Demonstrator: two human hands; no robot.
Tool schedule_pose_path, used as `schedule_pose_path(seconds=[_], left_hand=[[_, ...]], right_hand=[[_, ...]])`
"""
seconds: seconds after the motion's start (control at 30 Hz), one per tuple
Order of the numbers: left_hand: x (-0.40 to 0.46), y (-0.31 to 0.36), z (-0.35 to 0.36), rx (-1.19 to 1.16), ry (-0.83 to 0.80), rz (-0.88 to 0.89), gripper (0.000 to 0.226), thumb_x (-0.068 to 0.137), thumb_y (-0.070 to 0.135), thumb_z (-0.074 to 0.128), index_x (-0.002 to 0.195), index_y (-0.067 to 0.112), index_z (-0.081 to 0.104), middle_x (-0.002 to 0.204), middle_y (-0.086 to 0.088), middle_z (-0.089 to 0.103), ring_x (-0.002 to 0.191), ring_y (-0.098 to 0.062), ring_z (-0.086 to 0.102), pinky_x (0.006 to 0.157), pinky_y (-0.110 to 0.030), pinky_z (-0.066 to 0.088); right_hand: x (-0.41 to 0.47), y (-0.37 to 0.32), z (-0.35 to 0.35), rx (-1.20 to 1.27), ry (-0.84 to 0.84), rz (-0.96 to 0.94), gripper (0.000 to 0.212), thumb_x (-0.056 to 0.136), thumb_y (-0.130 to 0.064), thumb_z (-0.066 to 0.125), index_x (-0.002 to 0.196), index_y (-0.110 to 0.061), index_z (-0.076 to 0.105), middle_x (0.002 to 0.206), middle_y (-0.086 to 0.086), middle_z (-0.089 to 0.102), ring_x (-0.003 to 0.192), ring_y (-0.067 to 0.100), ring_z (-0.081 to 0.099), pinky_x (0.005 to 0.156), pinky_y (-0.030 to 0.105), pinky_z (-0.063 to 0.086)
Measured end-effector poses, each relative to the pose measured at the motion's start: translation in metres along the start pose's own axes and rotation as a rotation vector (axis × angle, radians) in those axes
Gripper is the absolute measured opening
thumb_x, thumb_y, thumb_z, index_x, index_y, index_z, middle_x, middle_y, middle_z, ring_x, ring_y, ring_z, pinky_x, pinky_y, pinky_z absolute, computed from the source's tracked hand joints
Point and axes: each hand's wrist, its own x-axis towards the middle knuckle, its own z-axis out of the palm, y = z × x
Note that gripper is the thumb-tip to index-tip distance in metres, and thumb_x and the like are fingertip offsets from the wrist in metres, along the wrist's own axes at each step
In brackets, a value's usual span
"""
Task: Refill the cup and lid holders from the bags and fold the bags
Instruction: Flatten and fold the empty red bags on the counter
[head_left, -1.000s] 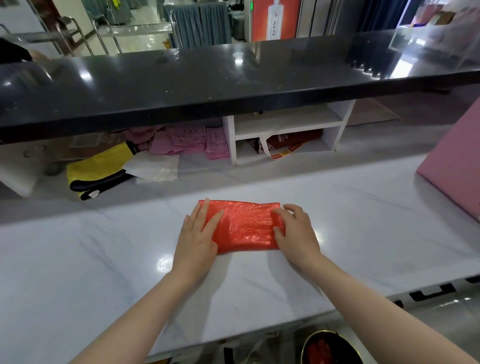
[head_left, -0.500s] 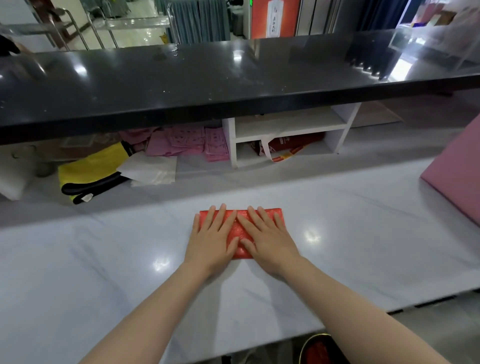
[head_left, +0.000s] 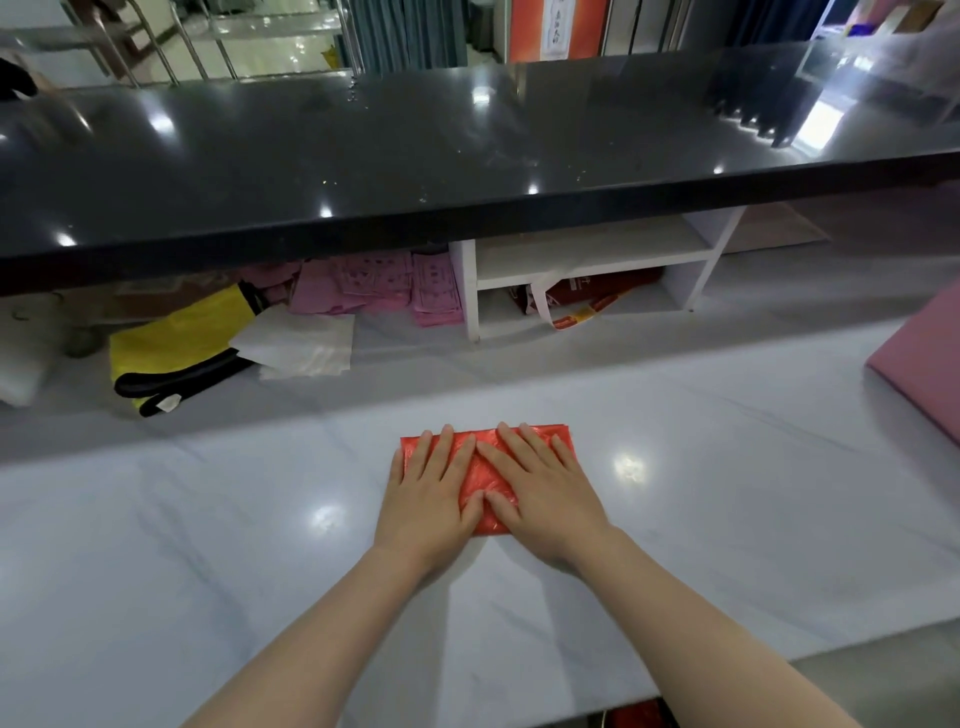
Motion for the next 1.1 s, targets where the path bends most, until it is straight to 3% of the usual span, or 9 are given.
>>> schedule_pose_path(seconds=[0.2,0.27,0.37,0.5,0.63,0.73,0.93,1.1], left_hand=[[0.005,-0.013,-0.023,-0.100,-0.132,0.030,0.071,0.097,0.054,0.026,0.152,0.026,-0.009,0.159,0.005,-0.020,0.144,-0.013,-0.022,0.114,-0.041,-0.015],[-0.003,-0.026,-0.034,-0.107,-0.036,0.040,0.070,0.098,0.051,0.028,0.152,0.024,-0.008,0.158,0.006,-0.019,0.142,-0.008,-0.024,0.114,-0.036,-0.016],[-0.017,-0.050,-0.055,-0.099,0.070,0.055,0.069,0.099,0.047,0.030,0.152,0.023,-0.006,0.152,0.010,-0.022,0.136,-0.003,-0.026,0.112,-0.029,-0.017],[-0.043,-0.093,-0.087,-0.057,0.114,0.042,0.071,0.099,0.046,0.034,0.151,0.026,-0.011,0.149,0.014,-0.025,0.135,-0.002,-0.025,0.113,-0.029,-0.014],[-0.081,-0.145,-0.115,-0.094,0.209,0.002,0.071,0.099,0.041,0.037,0.149,0.029,-0.012,0.151,0.016,-0.022,0.136,0.000,-0.028,0.109,-0.019,-0.020],[-0.113,-0.191,-0.137,-0.088,0.290,-0.061,0.068,0.099,0.037,0.038,0.151,0.028,-0.005,0.151,0.018,-0.018,0.139,0.002,-0.022,0.105,-0.013,-0.023],[-0.194,-0.290,-0.167,-0.101,0.453,-0.287,0.061,0.099,0.032,0.042,0.152,0.026,0.013,0.154,0.015,-0.002,0.141,0.000,-0.012,0.108,-0.013,-0.019],[-0.257,-0.361,-0.178,-0.062,0.446,-0.535,0.061,0.095,0.030,0.049,0.150,0.025,0.026,0.160,0.003,0.013,0.148,-0.016,0.006,0.118,-0.033,0.001]], right_hand=[[0.007,0.003,-0.012,0.039,-0.082,-0.004,0.063,0.094,-0.059,0.027,0.151,-0.042,0.006,0.161,-0.011,-0.002,0.147,0.011,-0.009,0.119,0.041,-0.006],[0.012,-0.002,-0.023,0.060,-0.097,0.000,0.065,0.093,-0.056,0.038,0.151,-0.038,0.015,0.161,-0.008,0.008,0.148,0.014,0.001,0.119,0.040,0.002],[0.026,-0.023,-0.042,0.026,0.043,-0.021,0.058,0.093,-0.047,0.046,0.147,-0.030,0.033,0.157,-0.005,0.028,0.146,0.017,0.018,0.116,0.035,0.016],[0.051,-0.084,-0.058,0.052,0.133,-0.110,0.051,0.094,-0.039,0.052,0.142,-0.024,0.044,0.150,-0.002,0.041,0.142,0.019,0.029,0.115,0.031,0.020],[0.076,-0.157,-0.061,0.138,0.089,-0.240,0.044,0.096,-0.037,0.051,0.138,-0.024,0.050,0.144,-0.005,0.049,0.137,0.017,0.037,0.113,0.031,0.027],[0.093,-0.210,-0.056,0.139,0.022,-0.326,0.042,0.096,-0.040,0.048,0.136,-0.028,0.050,0.140,-0.009,0.052,0.131,0.014,0.042,0.108,0.031,0.033],[0.120,-0.321,-0.036,0.127,-0.148,-0.437,0.040,0.097,-0.043,0.047,0.136,-0.033,0.049,0.141,-0.014,0.049,0.131,0.010,0.041,0.105,0.027,0.033],[0.135,-0.405,-0.012,0.150,-0.196,-0.538,0.039,0.096,-0.041,0.049,0.133,-0.030,0.052,0.139,-0.014,0.051,0.129,0.007,0.044,0.105,0.024,0.034]])
